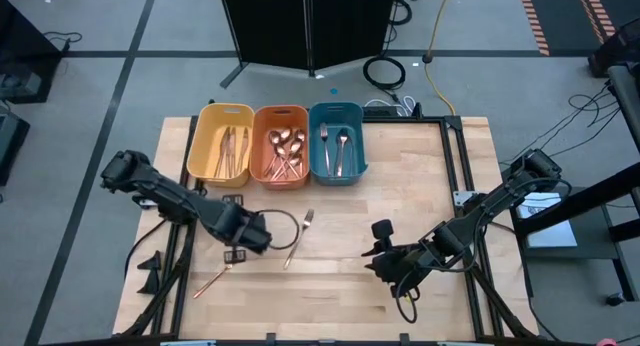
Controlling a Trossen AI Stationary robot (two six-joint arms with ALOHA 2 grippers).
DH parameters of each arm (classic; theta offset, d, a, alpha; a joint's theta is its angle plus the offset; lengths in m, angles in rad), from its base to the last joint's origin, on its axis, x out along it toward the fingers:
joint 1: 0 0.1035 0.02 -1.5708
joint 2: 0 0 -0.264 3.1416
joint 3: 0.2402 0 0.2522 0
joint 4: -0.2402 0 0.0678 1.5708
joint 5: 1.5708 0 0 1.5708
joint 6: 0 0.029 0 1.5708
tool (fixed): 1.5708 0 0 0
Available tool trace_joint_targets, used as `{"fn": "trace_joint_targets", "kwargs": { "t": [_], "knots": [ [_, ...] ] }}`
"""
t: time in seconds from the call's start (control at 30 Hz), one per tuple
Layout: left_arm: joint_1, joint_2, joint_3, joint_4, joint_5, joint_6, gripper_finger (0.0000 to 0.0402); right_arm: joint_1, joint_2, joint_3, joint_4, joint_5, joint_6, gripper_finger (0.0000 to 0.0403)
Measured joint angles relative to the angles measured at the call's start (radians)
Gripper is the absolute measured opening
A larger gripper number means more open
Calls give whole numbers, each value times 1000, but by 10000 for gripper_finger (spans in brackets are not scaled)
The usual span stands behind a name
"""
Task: Sort silverware
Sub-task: Put the gold fork into the blue bin
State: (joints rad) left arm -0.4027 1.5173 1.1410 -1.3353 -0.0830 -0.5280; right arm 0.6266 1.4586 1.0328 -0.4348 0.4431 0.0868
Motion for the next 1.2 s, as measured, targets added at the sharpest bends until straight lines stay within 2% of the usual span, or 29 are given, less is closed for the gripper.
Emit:
{"fn": "trace_joint_targets", "kwargs": {
  "t": [0.23,0.53,0.63,0.77,1.2],
  "knots": [
    [-5,2,-210,43,21,139,109,0,0,0,17,0,2,118],
    [23,1,-362,173,23,292,109,0,0,0,17,-4,5,118],
    [33,1,-382,223,-13,352,109,0,0,0,16,-4,2,118],
    [62,1,-384,230,-76,354,109,0,0,0,17,-4,2,118],
    [185,1,-396,253,-3,395,109,-1,0,0,16,-4,-5,118]
  ]
}}
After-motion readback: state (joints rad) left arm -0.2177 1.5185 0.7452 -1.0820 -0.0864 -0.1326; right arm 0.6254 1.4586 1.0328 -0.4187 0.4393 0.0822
